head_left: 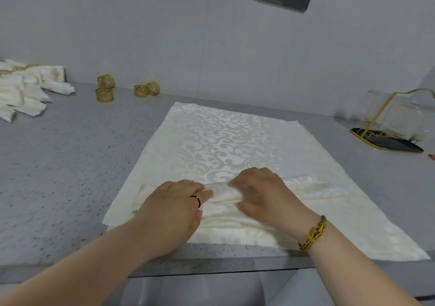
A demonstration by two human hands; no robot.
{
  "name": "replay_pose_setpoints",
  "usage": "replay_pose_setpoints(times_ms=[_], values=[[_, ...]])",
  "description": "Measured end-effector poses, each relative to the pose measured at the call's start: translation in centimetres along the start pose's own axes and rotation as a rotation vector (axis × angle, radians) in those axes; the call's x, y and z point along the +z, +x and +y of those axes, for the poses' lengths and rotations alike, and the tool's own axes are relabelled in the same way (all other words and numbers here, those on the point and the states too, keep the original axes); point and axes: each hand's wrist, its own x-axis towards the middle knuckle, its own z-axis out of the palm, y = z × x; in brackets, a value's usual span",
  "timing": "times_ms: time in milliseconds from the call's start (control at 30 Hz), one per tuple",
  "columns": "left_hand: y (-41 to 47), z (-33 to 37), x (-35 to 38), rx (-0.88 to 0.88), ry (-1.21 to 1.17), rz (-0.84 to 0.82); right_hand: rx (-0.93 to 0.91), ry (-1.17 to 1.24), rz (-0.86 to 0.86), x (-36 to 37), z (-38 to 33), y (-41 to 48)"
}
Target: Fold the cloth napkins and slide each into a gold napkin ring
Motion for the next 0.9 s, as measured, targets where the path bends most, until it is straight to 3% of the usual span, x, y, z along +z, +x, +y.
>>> replay_pose_setpoints(times_ms=[100, 167, 300, 367, 467, 600, 733, 800, 900], values=[[0.6, 0.1, 0.0, 0.029, 0.01, 0.025, -0.032, -0.218, 0.011, 0.7, 0.2, 0.7], [0.9, 0.0, -0.1, 0.034, 0.003, 0.025, 0.008, -0.35, 0.137, 1.0, 0.7, 0.9], [0.6, 0.1, 0.4, 0.027, -0.02, 0.063, 0.393, -0.412, 0.412, 0.8, 2.9, 0.2], [0.2, 0.1, 0.9, 0.017, -0.01, 0.118, 0.658, -0.242, 0.446, -0.2, 3.7, -0.5], [0.1, 0.2, 0.9, -0.007, 0.033, 0.153, 0.867, 0.29, 0.52, -1.4, 4.1, -1.0], [0.1, 0.2, 0.9, -0.013, 0.029, 0.127, 0.94, 0.804, 0.633, -1.1, 3.6, 0.4], [0.1, 0.1, 1.0, -0.005, 0.026, 0.142, 0.931, 1.62, 0.7, -1.0, 1.9, 2.1], [0.1, 0.1, 1.1, -0.011, 0.015, 0.133, 0.871, 1.775, 0.652, -0.6, 0.7, 2.5], [0.0, -0.1, 1.3, -0.004, -0.006, 0.15, 0.817, 1.689, 0.511, 0.7, -0.7, 3.0]])
